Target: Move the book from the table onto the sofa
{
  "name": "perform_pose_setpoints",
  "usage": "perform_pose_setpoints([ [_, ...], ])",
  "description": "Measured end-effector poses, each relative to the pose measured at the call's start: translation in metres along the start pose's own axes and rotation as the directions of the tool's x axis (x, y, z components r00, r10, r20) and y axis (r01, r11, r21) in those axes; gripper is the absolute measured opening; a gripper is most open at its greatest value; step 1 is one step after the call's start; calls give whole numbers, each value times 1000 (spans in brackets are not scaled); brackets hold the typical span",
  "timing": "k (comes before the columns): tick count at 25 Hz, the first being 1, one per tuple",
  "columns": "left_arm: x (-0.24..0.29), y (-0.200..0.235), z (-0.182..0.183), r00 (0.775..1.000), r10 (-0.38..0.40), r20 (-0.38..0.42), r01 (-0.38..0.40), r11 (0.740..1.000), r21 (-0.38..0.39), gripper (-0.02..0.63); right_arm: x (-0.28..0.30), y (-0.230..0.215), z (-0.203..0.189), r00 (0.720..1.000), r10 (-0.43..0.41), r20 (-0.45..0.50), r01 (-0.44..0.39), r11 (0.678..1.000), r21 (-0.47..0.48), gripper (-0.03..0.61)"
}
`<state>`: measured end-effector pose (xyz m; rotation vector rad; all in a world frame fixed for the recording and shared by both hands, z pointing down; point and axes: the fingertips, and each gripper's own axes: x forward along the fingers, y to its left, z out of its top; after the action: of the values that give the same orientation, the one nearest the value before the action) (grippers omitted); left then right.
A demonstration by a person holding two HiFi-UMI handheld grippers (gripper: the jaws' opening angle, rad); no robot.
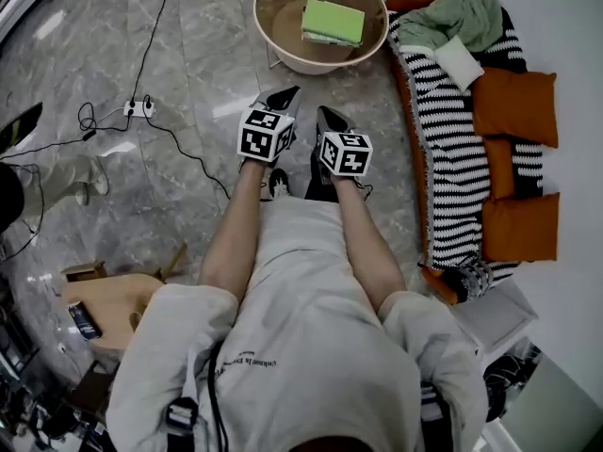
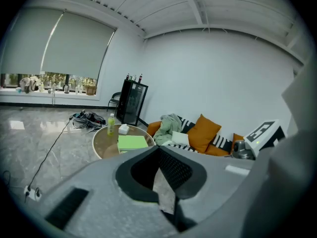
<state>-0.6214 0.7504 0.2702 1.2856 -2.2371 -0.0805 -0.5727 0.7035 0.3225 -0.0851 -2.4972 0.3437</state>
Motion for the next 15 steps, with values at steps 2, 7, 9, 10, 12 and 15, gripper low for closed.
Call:
perform_pose_setpoints([
  [2, 7, 2, 2, 1000, 2, -5, -2, 999, -36, 9, 2, -5, 4, 1000, -3, -17, 3, 1000, 0, 6],
  [7, 42, -9, 9, 997, -51, -61, 50, 999, -21, 9, 13, -33, 24, 1000, -10, -26, 10, 1000, 17, 6],
  [9, 55, -10, 17, 996, -64, -69, 64, 998, -10, 9, 18, -44, 36, 1000, -17, -14, 17, 1000, 21, 6],
  [10, 62, -8, 22, 995, -66, -70, 66, 998, -7, 9, 21, -49, 43, 1000, -19, -8, 19, 1000, 21, 6],
  [12, 76, -6, 32, 996, -64, -68, 64, 998, 0, 9, 27, -61, 56, 1000, -16, 3, 16, 1000, 25, 6],
  [15, 100, -5, 45, 995, -65, -72, 65, 998, 2, 9, 36, -83, 78, 1000, -5, 23, 4, 1000, 28, 6],
])
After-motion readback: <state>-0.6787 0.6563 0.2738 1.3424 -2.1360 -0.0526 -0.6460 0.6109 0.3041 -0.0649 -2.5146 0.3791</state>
